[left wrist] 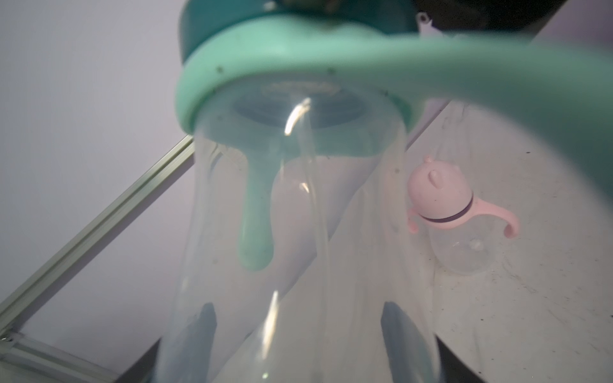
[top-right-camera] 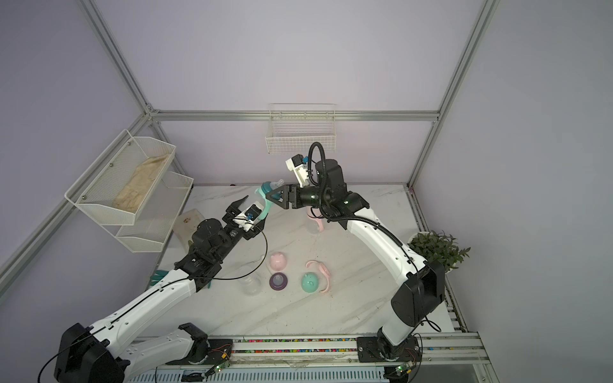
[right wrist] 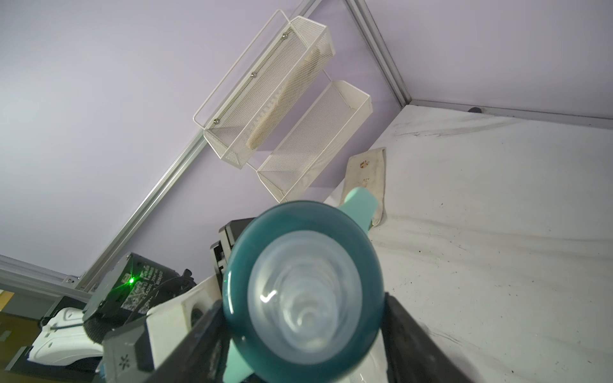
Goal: Assemble the baby bottles
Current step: Screw the nipple onto the baby bottle.
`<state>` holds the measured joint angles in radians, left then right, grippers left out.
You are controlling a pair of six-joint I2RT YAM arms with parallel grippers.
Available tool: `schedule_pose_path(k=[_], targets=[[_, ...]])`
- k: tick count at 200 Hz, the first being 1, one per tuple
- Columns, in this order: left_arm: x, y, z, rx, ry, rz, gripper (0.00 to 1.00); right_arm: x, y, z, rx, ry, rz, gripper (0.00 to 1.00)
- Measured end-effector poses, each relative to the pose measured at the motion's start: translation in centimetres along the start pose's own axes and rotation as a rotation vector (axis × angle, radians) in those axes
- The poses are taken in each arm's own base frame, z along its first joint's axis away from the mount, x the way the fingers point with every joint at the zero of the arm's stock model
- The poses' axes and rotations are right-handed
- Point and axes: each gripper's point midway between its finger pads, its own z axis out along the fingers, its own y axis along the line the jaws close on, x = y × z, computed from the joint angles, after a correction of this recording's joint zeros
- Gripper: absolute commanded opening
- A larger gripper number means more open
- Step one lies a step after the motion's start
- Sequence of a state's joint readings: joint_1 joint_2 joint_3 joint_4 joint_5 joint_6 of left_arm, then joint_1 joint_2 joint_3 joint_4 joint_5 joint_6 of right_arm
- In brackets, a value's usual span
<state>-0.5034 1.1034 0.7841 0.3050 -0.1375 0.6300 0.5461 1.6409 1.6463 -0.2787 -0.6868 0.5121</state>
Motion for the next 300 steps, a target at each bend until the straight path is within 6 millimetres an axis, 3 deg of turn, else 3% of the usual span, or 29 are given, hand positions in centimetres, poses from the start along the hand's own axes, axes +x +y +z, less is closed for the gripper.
schedule_pose_path(k=[9,26,34,66,95,110,132,153,175,227,300], targets=[[0.2,0.4,0.1,-0.031,0.009,0.020,0.00,0.1,-0.2,0.1,0.003,0.002,0.013,0.03],[0.9,0.8,0.1,-0.065,0.035,0.046,0.00,0.1,-0.2,0.2,0.004,0.002,0.024,0.46],[1.1,0.9,0.0,-0.080,0.044,0.043,0.00,0.1,-0.3,0.1,0.009,0.002,0.031,0.57],[1.7,0.7,0.0,-0.074,0.066,-0.025,0.00,0.2,-0.2,-0.9,0.035,0.009,-0.048,0.81],[2.5,-1.9,-0.2,0.094,0.110,-0.145,0.00,0.1,1.8,-4.7,0.084,0.001,-0.202,0.91],[1.7,-3.3,-0.5,0.227,0.102,-0.211,0.00,-0.3,3.3,-7.2,0.105,-0.017,-0.287,0.93],[-1.7,-5.5,-1.5,0.492,0.020,-0.309,0.00,-1.1,5.8,-9.9,0.104,-0.025,-0.409,0.94],[-5.5,-7.5,-2.9,0.746,-0.081,-0.389,0.00,-0.6,6.7,-10.8,0.100,0.015,-0.494,0.95],[-7.7,-9.1,-4.7,0.954,-0.146,-0.454,0.00,1.6,6.2,-10.9,0.087,0.105,-0.529,0.95],[-9.0,-10.1,-7.4,1.150,-0.185,-0.524,0.00,5.1,6.4,-11.5,0.016,0.235,-0.543,0.89],[-9.4,-10.4,-8.1,1.216,-0.199,-0.547,0.00,5.5,6.8,-11.3,-0.030,0.262,-0.538,0.84]])
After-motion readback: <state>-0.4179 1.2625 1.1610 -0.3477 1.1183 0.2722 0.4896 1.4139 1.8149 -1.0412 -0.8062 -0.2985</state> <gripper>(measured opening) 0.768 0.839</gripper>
